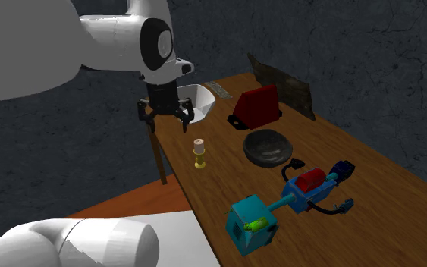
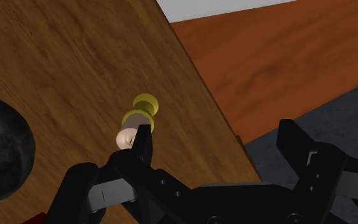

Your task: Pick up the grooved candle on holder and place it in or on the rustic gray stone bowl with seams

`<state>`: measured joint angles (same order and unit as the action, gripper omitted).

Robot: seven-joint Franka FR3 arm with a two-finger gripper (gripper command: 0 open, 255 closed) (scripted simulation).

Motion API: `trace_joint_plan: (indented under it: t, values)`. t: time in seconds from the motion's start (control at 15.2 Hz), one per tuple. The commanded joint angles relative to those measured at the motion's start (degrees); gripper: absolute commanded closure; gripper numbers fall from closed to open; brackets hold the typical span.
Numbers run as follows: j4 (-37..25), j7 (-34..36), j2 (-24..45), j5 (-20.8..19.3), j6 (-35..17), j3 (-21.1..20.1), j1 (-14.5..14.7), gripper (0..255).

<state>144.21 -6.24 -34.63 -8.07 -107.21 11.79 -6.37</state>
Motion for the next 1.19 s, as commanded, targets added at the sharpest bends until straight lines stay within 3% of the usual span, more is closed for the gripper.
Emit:
trace_joint_plan:
  t: [0.0, 0.46, 1.12]
  values:
    - [0.37, -1.34, 2.94, -0.93, -3.37, 1.59, -0.59, 0]
    - [0.06, -6.92, 14.69, -2.95, -14.88, 7.75, -2.54, 0]
    - [3.44, -7.26, 18.11, -2.95, -21.65, 8.74, -2.59, 0]
